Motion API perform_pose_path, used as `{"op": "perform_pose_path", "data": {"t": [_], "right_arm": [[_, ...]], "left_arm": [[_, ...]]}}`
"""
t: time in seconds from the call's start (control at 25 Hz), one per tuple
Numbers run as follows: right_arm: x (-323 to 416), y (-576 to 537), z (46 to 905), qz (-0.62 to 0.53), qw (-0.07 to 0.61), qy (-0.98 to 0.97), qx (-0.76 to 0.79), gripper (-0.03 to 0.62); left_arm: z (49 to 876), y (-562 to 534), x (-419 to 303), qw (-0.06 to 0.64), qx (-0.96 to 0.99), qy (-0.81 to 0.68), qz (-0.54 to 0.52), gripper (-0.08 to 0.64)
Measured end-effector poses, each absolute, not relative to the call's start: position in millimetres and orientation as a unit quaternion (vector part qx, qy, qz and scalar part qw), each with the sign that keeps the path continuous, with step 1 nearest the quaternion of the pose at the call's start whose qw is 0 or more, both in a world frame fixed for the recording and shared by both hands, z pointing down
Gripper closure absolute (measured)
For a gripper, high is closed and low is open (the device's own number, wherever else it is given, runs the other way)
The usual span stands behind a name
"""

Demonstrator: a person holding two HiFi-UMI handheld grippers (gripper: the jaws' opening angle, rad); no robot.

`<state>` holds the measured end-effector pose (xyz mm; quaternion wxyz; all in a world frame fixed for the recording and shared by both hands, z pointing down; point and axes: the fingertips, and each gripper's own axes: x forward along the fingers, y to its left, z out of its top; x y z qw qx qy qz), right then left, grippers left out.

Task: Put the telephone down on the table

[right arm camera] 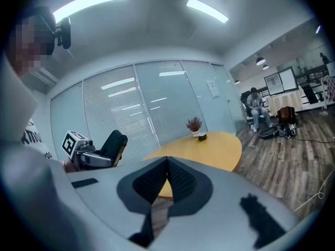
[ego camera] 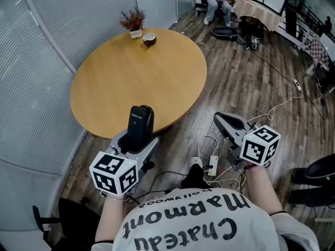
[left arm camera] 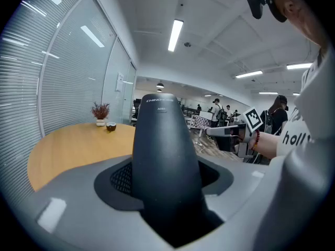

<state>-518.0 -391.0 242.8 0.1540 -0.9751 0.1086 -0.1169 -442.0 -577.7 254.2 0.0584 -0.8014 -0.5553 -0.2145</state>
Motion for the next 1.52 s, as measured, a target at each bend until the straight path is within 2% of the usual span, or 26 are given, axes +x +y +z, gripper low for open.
{"op": "perform_pose_path", "data": {"t": [0.4,0.64,0.96,1.2,1.52], "right_arm": [[-518,-383,248,-0.128,0.15,0.1,-0.975,0.578],[-511,-344,254,-0.107,0.191,0.098,-0.971,0.577],[-489,-252,259,-0.141,0.139,0.039,-0.979,0.577],[-468,-166,259,-0.13,0.147,-0.014,-0.981,0.577],[-453,-117,265,-0.135,0.151,-0.016,-0.979,0.577]], "left_arm": [[251,-566,-439,0.053,-0.795,-0.564,-0.216,0.268],[262,-528,-429,0.051,-0.79,-0.567,-0.23,0.27],[259,-445,-379,0.051,-0.778,-0.583,-0.228,0.27],[270,-390,-335,0.045,-0.784,-0.574,-0.23,0.272],[271,-333,-301,0.032,-0.78,-0.58,-0.233,0.273]]}}
